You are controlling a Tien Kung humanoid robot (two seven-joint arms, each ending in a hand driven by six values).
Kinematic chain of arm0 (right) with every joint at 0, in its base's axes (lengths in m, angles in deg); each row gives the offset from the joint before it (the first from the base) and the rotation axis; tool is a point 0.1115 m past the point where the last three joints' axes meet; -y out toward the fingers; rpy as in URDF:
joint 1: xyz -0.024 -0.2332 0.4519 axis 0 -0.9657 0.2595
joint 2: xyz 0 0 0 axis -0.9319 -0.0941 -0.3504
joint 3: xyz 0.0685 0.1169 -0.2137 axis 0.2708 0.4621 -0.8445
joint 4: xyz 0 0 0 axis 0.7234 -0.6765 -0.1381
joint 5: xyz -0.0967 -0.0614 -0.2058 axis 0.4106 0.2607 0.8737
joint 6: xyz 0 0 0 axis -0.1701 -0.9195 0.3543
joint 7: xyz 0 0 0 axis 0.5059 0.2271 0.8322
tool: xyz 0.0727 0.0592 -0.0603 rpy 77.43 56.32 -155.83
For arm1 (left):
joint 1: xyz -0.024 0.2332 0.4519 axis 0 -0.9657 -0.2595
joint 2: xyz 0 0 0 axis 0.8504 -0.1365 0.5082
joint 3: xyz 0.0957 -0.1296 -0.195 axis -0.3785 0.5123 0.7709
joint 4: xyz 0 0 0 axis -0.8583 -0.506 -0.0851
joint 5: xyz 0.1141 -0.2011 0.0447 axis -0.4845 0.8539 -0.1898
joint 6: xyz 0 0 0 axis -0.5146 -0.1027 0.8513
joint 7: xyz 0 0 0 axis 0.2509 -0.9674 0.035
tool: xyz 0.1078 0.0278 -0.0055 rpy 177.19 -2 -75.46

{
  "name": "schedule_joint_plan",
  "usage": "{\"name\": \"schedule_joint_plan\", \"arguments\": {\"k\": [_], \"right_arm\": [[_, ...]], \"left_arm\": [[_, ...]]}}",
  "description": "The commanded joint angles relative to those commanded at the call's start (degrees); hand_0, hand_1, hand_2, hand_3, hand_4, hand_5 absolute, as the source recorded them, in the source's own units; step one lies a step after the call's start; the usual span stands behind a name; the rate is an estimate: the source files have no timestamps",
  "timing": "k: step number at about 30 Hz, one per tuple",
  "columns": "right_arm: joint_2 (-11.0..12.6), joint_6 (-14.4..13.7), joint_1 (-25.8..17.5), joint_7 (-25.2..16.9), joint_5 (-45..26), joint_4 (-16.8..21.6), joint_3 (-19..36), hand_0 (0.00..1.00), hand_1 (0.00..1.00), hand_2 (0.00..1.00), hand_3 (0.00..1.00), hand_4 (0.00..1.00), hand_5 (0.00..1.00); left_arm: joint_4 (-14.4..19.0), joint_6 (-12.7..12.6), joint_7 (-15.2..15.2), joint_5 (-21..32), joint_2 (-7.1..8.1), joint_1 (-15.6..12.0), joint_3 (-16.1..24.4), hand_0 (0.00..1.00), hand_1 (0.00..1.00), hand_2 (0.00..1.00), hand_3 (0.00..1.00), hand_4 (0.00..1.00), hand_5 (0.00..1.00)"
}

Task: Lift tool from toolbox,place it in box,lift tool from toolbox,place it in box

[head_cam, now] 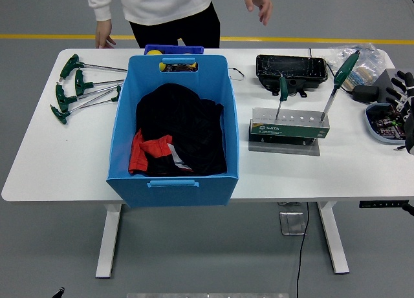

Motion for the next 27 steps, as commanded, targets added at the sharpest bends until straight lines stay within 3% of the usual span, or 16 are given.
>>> {"name": "schedule_joint_plan", "arguments": {"k": [16,17,18,22,23,27], "right_arm": [[0.9,0.6,0.3,-0.9,2.2,0.9,0.5,0.845,0.826,0.872,0.892,0.899,0.998],[1.2,0.6,0.3,-0.9,3.3,1.0,0.5,0.846,0.831,0.878,0.902,0.942,0.864],[1.3,0.6,0.4,-1.0,3.9,1.0,0.5,0.846,0.831,0.878,0.902,0.942,0.864],[3.5,-0.1,1.2,-2.9,11.3,1.3,0.2,0.846,0.831,0.878,0.902,0.942,0.864],[4.0,-0.1,1.4,-3.5,12.5,1.3,0.0,0.906,0.899,0.939,0.956,0.998,0.84],[8.4,0.9,4.0,-7.0,19.6,1.6,-2.2,0.906,0.899,0.939,0.956,0.998,0.84]], "left_arm": [[0.0,0.1,0.1,-0.2,-0.03,0.0,0.1,0.702,0.719,0.761,0.726,0.739,0.638],[0.0,0.1,0.1,-0.2,-0.04,0.0,0.1,0.702,0.718,0.761,0.725,0.739,0.639],[0.0,0.1,0.1,-0.2,-0.04,0.0,0.1,0.702,0.718,0.761,0.725,0.739,0.639],[0.0,0.0,0.2,-0.4,-0.03,0.0,0.3,0.702,0.718,0.761,0.725,0.739,0.639],[0.0,0.0,0.2,-0.5,-0.03,0.0,0.4,0.701,0.719,0.76,0.726,0.738,0.638],[0.1,-0.2,0.3,-0.5,0.0,-0.1,0.4,0.701,0.719,0.76,0.726,0.738,0.638]]}}
